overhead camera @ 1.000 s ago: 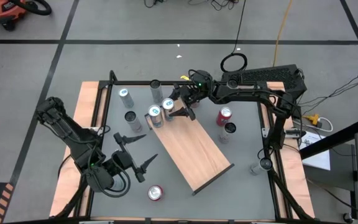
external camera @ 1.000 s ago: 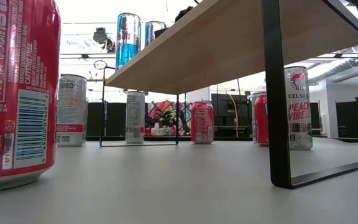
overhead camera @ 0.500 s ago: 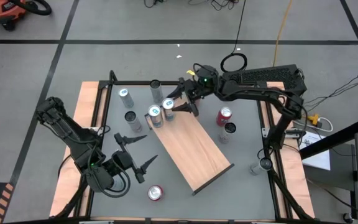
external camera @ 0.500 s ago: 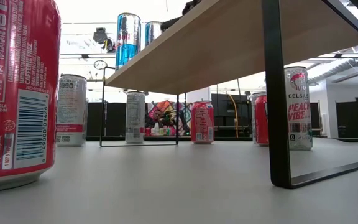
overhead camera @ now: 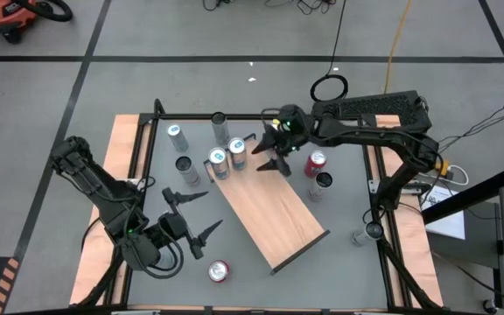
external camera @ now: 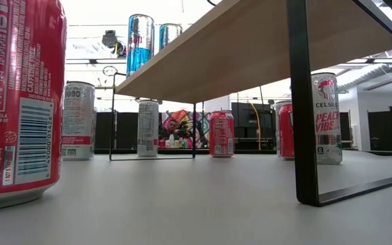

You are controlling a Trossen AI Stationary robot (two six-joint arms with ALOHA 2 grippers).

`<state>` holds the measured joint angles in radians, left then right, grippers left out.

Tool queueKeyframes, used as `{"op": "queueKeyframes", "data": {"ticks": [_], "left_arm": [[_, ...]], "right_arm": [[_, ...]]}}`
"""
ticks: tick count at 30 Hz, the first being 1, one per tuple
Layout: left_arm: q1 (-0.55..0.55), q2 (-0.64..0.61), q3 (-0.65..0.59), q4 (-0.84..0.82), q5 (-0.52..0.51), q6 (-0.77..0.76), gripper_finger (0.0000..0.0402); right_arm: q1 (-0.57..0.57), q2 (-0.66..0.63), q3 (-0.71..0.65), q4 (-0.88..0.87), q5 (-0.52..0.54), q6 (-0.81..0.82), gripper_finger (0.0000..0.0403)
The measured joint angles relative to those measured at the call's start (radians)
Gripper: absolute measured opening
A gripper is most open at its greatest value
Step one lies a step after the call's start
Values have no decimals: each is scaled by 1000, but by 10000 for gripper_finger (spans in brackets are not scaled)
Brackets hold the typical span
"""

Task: Place canned beverage on shelf
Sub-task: Put the bottom silver soda can on the shelf aligned with the other silver soda can

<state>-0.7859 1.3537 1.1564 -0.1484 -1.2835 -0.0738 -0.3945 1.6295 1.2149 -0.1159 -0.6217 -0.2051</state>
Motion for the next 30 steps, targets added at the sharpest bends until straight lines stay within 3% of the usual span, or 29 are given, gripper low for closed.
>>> {"op": "queueKeyframes", "data": {"ticks": [5, 13, 19, 30], "left_arm": [[0, 0, 0, 0, 0, 0, 373], [0, 0, 0, 0, 0, 0, 373], [0, 0, 0, 4, 0, -1, 373], [0, 2, 0, -4, 0, -25, 373]], "right_arm": [[17, 0, -47, 107, 129, 18, 259], [41, 12, -47, 151, 208, 76, 178], [78, 64, -48, 176, 210, 78, 127], [84, 75, -48, 209, 255, 78, 98]]}}
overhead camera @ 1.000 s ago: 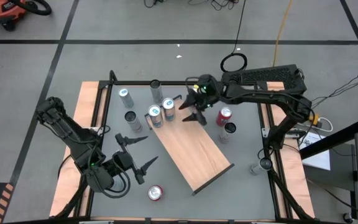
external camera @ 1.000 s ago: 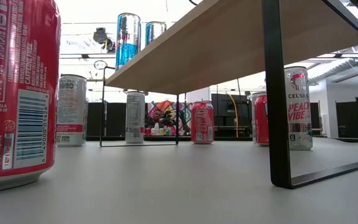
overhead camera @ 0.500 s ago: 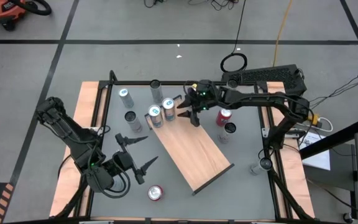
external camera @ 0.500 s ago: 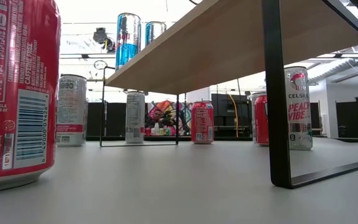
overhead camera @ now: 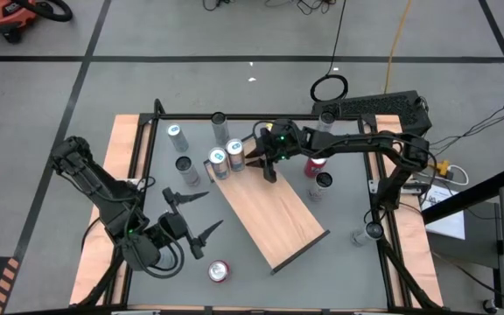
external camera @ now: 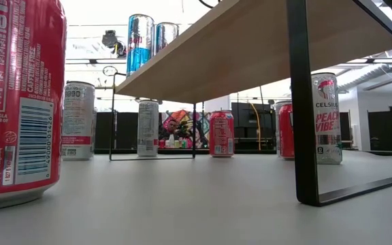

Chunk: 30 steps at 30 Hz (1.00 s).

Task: Place canned beverage on shelf
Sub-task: Put the bottom silver soda can on the shelf aligned with the other silver soda can

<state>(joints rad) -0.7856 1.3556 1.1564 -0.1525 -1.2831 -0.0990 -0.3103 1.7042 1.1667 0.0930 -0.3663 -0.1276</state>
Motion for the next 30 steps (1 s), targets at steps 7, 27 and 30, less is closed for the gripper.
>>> {"op": "queueKeyframes", "data": {"ticks": [7, 27, 30], "left_arm": [[0, 0, 0, -15, 0, -1, 373], [0, 0, 0, -15, 0, -20, 373], [0, 0, 0, -15, 0, -23, 373]], "right_arm": [[2, -14, 0, -78, -1, 30, 98], [57, -17, 0, -24, -3, 11, 98], [57, -17, 0, -1, -3, 11, 98]]}}
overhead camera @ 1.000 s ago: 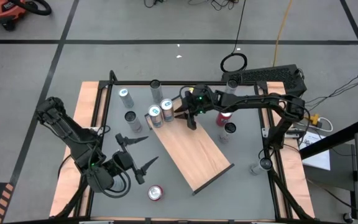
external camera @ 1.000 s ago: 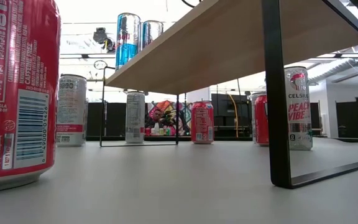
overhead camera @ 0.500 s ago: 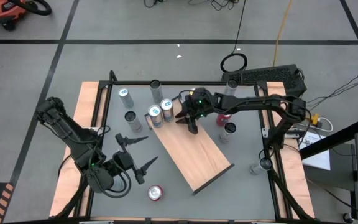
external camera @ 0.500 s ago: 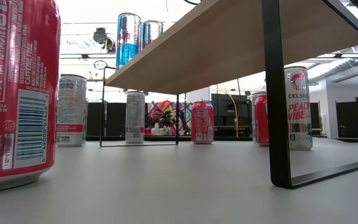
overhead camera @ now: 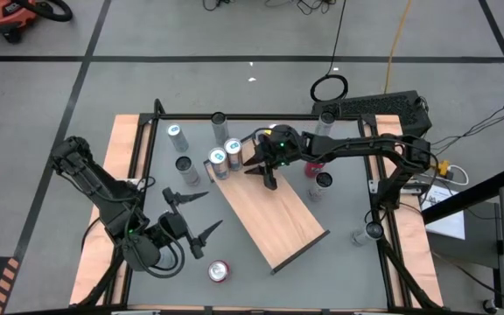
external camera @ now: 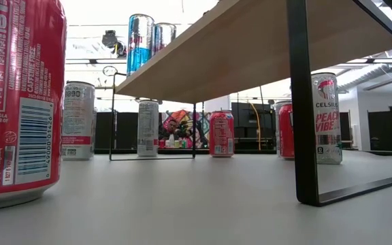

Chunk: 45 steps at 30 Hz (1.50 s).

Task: Place canned beverage on shelf
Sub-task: Put the bottom silver soda can on the shelf aligned with the other silver soda can, then put the silver soda can on the shelf aligned with the other silver soda cans

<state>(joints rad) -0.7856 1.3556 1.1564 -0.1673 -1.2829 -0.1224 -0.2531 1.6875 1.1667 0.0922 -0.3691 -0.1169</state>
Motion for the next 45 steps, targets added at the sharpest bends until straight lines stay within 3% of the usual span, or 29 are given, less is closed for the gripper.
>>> {"op": "queueKeyframes", "data": {"ticks": [14, 24, 37, 41, 45], "left_arm": [[0, 0, 0, -10, 0, -4, 373], [24, 0, 0, -11, 0, -3, 373], [80, 0, 0, -5, 0, -30, 373], [89, -11, 0, -6, -2, -29, 373], [133, -50, 0, -3, 4, 6, 371]], "right_arm": [[0, -30, 0, -68, 1, 0, 98], [59, -323, 0, -449, 8, 4, 98], [210, -723, 0, -829, 323, 243, 98], [231, -777, 0, -899, 405, 289, 98], [240, -784, 0, -923, 447, 235, 98]]}}
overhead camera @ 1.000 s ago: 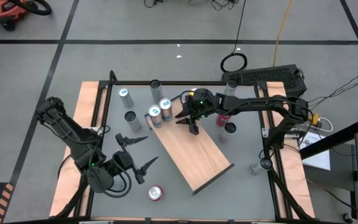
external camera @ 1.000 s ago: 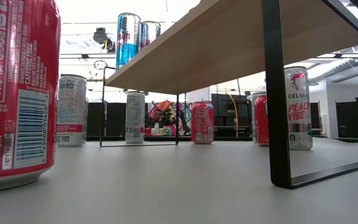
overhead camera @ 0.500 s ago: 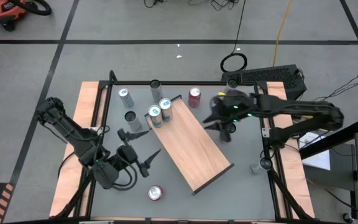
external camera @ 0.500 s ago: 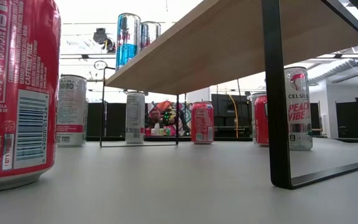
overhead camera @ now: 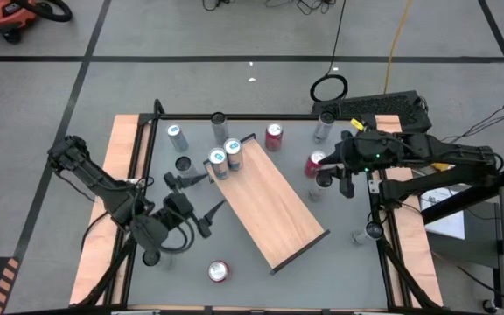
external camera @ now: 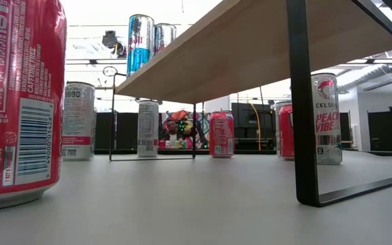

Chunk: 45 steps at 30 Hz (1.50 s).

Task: Place canned beverage on shelf
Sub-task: Put the silver soda can on the shelf aligned with the other silver soda cans

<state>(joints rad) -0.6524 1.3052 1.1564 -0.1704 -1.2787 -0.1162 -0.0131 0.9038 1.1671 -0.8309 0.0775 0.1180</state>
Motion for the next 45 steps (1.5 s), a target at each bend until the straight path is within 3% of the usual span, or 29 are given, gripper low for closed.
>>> {"op": "queueKeyframes", "data": {"ticks": [4, 9, 13, 18, 21, 26, 35, 41, 45], "left_arm": [[74, -84, 7, -2, 19, 65, 357], [180, -227, 7, -3, 154, 134, 343], [281, -328, 7, -25, 88, 151, 341], [461, -405, 7, -222, 67, -9, 341], [575, -422, 7, -384, 114, -160, 341], [770, -397, 7, -561, 306, -329, 341], [1106, -279, 6, -799, 649, -444, 341], [1255, -176, 6, -953, 799, -453, 341], [1291, -112, 5, -957, 821, -397, 341]], "right_arm": [[1, 13, 0, 2, 1, -80, 98], [1, 16, 0, 49, 1, -166, 98], [1, 16, 0, 89, 1, -231, 98], [1, 17, 0, 109, 1, -294, 98], [1, 17, 0, 109, 1, -316, 98], [1, 17, 0, 104, 0, -329, 98], [1, 25, 0, 104, 0, -343, 98], [1, 50, -21, 126, 0, -342, 98], [1, 59, -69, 173, -1, -343, 98]]}}
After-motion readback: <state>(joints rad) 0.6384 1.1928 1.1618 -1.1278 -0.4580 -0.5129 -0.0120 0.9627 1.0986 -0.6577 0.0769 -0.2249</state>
